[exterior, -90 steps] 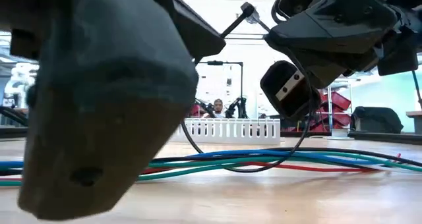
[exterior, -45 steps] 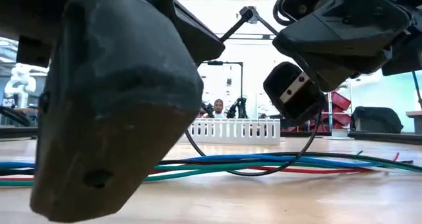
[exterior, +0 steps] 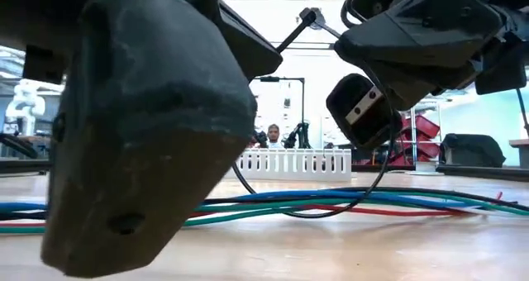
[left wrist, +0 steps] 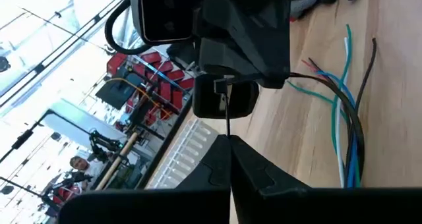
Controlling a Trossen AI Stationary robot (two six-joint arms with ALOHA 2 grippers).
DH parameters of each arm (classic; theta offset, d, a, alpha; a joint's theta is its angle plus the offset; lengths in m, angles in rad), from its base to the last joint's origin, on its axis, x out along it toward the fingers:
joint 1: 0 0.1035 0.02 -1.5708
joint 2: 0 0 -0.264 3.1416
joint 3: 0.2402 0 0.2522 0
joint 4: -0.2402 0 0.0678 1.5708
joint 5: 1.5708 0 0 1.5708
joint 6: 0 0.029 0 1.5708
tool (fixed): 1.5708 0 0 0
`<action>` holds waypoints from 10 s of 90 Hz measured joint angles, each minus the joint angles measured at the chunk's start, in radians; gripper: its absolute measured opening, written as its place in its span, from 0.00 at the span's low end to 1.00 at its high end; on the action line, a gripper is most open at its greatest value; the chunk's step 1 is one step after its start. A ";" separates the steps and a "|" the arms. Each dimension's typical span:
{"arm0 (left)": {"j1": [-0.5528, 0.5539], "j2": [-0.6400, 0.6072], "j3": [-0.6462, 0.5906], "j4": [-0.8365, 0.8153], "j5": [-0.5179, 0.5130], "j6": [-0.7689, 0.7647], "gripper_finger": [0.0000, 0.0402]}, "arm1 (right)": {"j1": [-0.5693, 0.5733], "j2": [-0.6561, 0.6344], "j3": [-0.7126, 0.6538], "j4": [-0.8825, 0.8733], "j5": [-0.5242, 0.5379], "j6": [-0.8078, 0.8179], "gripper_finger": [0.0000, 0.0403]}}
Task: Ziptie cables
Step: Wrap the cable wire using a zip tie
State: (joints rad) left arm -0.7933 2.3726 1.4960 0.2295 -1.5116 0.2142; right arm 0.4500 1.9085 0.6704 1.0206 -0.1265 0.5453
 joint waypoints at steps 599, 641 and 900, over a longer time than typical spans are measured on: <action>0.030 0.002 0.000 0.084 0.068 0.080 0.00 | 0.295 0.000 0.140 -0.601 0.417 -0.272 0.28; 0.030 0.000 0.101 0.150 -0.046 0.141 0.00 | 0.329 0.026 0.254 -0.730 0.488 -0.334 0.28; -0.017 0.001 0.125 -0.522 0.374 -1.047 0.00 | 0.457 0.304 0.384 -0.376 0.450 -0.504 0.34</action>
State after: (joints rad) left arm -0.8101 2.3737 1.6211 -0.2930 -1.1375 -0.8326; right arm 0.9073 2.2127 1.0547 0.6450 0.3231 0.0411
